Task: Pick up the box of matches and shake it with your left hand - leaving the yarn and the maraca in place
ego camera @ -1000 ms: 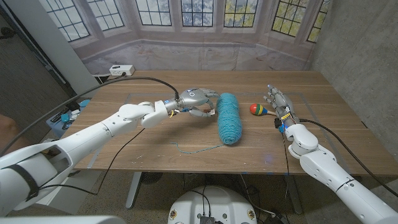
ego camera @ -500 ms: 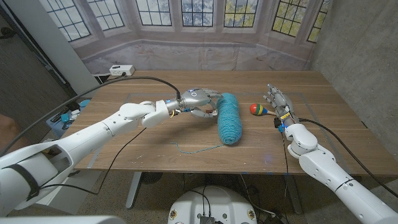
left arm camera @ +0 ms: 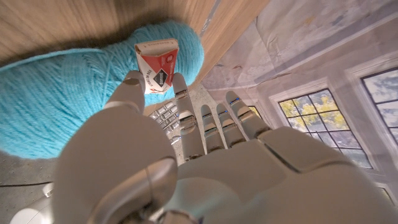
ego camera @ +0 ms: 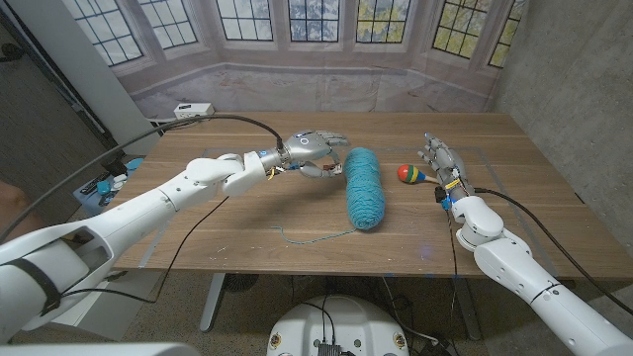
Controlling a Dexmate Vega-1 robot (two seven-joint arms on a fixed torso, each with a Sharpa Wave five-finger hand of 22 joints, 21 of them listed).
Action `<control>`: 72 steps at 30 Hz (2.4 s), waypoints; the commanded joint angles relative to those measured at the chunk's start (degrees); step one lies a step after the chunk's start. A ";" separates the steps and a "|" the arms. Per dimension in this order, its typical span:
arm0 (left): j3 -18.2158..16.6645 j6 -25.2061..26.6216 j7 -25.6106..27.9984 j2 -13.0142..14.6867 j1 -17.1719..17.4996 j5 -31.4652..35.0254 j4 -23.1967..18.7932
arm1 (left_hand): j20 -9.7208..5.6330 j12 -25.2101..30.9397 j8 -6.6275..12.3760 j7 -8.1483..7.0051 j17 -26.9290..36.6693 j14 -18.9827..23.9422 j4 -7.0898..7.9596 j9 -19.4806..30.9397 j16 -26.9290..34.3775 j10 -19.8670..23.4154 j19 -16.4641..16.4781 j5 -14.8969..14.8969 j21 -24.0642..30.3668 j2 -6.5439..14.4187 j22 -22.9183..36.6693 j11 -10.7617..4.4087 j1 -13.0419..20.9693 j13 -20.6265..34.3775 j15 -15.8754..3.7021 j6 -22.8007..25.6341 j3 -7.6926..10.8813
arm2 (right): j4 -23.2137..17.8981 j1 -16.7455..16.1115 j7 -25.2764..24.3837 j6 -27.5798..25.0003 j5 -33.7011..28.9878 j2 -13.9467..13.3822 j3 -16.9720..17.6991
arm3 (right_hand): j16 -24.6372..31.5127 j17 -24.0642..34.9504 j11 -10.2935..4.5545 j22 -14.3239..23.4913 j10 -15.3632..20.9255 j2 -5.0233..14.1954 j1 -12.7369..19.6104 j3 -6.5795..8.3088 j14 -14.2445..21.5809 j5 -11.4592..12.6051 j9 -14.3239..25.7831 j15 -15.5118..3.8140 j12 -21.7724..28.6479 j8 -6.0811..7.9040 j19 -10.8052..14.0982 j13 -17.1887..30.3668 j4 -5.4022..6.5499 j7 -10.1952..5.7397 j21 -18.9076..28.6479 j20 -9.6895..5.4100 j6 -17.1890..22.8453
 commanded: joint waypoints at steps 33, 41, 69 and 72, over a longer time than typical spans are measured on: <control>-2.98 12.60 2.44 3.24 -1.92 3.05 0.23 | 0.04 -0.19 0.04 -0.29 0.03 0.43 0.09 0.37 0.21 0.78 0.37 0.07 0.15 0.80 0.20 -0.19 -0.11 0.09 -0.23 1.01 0.45 | 0.55 -0.86 0.54 1.04 0.36 0.32 -0.10 | 0.33 0.21 -0.15 0.15 0.51 -0.10 -0.55 0.64 0.56 -0.08 0.14 -0.81 0.19 0.18 0.89 0.06 0.00 0.05 0.07 -2.82 0.47; -2.63 14.29 3.00 2.85 -3.16 3.15 2.18 | 0.01 -0.19 0.02 -0.36 0.04 0.43 0.11 0.43 0.21 0.87 0.32 0.06 0.13 0.81 0.19 -0.21 -0.18 0.09 -0.23 1.06 0.47 | 0.56 -0.73 0.48 0.87 0.34 0.46 -0.33 | 0.33 0.21 -0.14 0.15 0.51 -0.10 -0.56 0.67 0.56 -0.08 0.14 -0.81 0.19 0.17 0.93 0.06 0.00 0.05 0.08 -2.80 0.47; -0.19 13.01 3.89 1.64 -5.40 1.23 4.15 | -0.08 -0.26 -0.13 -0.33 0.03 0.48 0.09 0.56 0.20 0.96 0.36 0.07 0.14 0.86 0.19 -0.26 -0.31 0.10 -0.27 1.13 0.57 | 1.52 0.52 1.10 0.78 0.40 0.79 -0.93 | 0.35 0.20 -0.20 0.14 0.47 -0.12 -0.61 0.75 0.64 -0.08 0.15 -0.71 0.17 0.16 1.36 0.06 -0.05 0.02 0.19 -2.36 0.46; -0.08 12.48 3.83 1.29 -5.48 0.74 4.17 | -0.08 -0.27 -0.18 -0.44 0.04 0.49 0.10 0.58 0.20 0.97 0.37 0.07 0.14 0.86 0.19 -0.30 -0.34 0.10 -0.27 1.05 0.57 | 1.64 0.71 1.23 0.75 0.39 0.76 -0.99 | 0.35 0.20 -0.24 0.15 0.45 -0.12 -0.62 0.76 0.65 -0.08 0.15 -0.71 0.16 0.16 1.33 0.06 -0.05 0.04 0.17 -2.33 0.45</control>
